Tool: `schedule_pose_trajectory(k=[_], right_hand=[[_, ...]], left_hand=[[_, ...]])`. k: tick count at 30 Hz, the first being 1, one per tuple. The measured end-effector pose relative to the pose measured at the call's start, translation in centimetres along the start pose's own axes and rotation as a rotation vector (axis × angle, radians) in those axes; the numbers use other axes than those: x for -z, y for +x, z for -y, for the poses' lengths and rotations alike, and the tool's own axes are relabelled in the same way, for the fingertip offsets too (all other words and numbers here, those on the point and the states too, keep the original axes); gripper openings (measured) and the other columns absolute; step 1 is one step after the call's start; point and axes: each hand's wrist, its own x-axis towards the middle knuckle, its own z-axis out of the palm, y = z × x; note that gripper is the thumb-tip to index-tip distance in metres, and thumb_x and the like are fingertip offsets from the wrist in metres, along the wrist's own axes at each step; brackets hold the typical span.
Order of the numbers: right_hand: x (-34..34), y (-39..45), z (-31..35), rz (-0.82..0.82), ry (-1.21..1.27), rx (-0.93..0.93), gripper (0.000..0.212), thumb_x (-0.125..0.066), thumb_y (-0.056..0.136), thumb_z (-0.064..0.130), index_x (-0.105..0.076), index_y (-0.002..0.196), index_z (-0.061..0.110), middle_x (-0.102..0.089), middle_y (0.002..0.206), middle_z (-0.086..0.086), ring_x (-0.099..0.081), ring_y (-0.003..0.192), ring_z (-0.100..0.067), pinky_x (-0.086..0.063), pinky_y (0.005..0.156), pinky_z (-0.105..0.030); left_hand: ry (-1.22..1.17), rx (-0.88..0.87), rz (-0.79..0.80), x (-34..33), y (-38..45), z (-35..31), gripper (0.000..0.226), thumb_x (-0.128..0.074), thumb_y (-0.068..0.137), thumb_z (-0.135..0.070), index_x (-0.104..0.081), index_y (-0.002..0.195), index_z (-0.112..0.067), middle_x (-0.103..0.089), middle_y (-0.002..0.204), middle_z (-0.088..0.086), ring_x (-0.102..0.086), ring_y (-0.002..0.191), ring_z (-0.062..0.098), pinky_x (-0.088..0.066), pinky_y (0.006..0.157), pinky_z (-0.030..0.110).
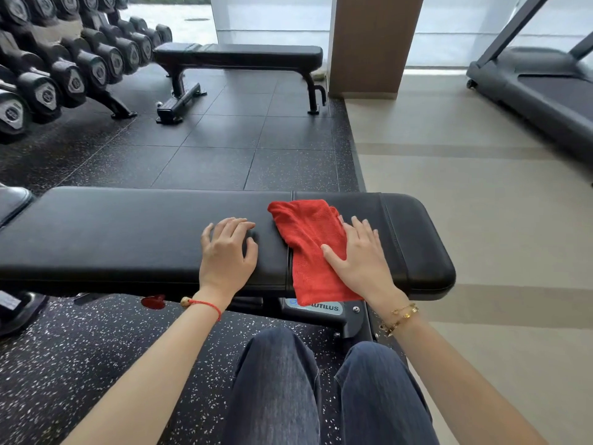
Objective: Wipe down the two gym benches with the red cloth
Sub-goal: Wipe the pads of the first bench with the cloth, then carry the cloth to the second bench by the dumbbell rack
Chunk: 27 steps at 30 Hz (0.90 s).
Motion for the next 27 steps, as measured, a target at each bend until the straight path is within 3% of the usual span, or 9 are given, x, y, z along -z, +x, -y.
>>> schedule_pose_trajectory(k=[7,10,13,15,19,22,27], right_hand=[[-0.4,0.1,0.7,-0.008,0.072,-0.013,0.066,-0.052,0.094,0.046,-0.039,0.143,0.004,-0.033,0.154,-0.014,-0.017,0.148,-0.027,-0.002,0.122,-0.039],[-0.5,0.3,1.3,-0.082,0.112,0.031,0.049,-0.060,0.091,0.035,-0.051,0.130,0.006,-0.050,0.140,-0.009,-0.036,0.138,-0.026,-0.014,0.121,-0.038],[-0.1,0.4,2.1,-0.161,0.175,0.068,0.028,-0.067,0.084,0.020,-0.055,0.107,0.012,-0.062,0.108,-0.005,-0.053,0.109,-0.025,-0.039,0.099,-0.037],[0.2,0.5,2.6,-0.171,0.223,0.094,0.024,-0.065,0.081,0.011,-0.053,0.101,0.013,-0.062,0.098,-0.004,-0.054,0.098,-0.026,-0.044,0.088,-0.039],[0.1,0.6,2.9,-0.198,0.317,0.139,0.025,-0.061,0.083,0.007,-0.046,0.102,0.014,-0.061,0.090,-0.002,-0.060,0.085,-0.027,-0.047,0.072,-0.039],[-0.1,1.1,2.7,-0.177,0.389,0.116,0.026,-0.059,0.085,0.009,-0.042,0.103,0.018,-0.063,0.082,-0.003,-0.062,0.072,-0.031,-0.048,0.068,-0.040],[1.3,1.7,2.9,-0.079,0.605,-0.006,0.026,-0.062,0.081,0.006,-0.047,0.099,0.017,-0.066,0.079,0.002,-0.061,0.068,-0.010,-0.045,0.067,-0.023]], left_hand=[[-0.002,0.018,0.001,0.1,0.0,-0.1,0.031,-0.048,0.087,-0.023,-0.067,0.110,-0.018,-0.067,0.117,0.000,-0.056,0.121,0.023,-0.031,0.112,0.046],[-0.003,0.027,-0.005,0.1,0.0,0.0,0.031,-0.046,0.087,-0.023,-0.067,0.109,-0.017,-0.068,0.115,0.000,-0.057,0.119,0.023,-0.032,0.111,0.045],[-0.003,0.025,-0.001,0.1,0.0,-0.1,0.030,-0.046,0.087,-0.023,-0.066,0.108,-0.018,-0.068,0.114,0.000,-0.057,0.118,0.023,-0.033,0.110,0.045],[-0.002,0.030,0.002,0.2,0.0,0.0,0.030,-0.046,0.087,-0.023,-0.066,0.109,-0.018,-0.067,0.114,0.000,-0.057,0.118,0.023,-0.033,0.111,0.044],[-0.012,0.038,-0.023,0.0,0.1,0.2,0.029,-0.048,0.086,-0.023,-0.066,0.108,-0.018,-0.067,0.114,-0.001,-0.056,0.118,0.022,-0.034,0.110,0.044],[-0.026,0.030,-0.051,-0.4,0.1,0.6,0.029,-0.049,0.086,-0.022,-0.066,0.109,-0.019,-0.067,0.114,-0.003,-0.056,0.117,0.020,-0.035,0.110,0.043],[0.034,0.034,-0.026,0.0,-0.1,0.1,0.028,-0.050,0.089,-0.020,-0.066,0.112,-0.019,-0.068,0.115,-0.003,-0.058,0.117,0.020,-0.033,0.112,0.045]])
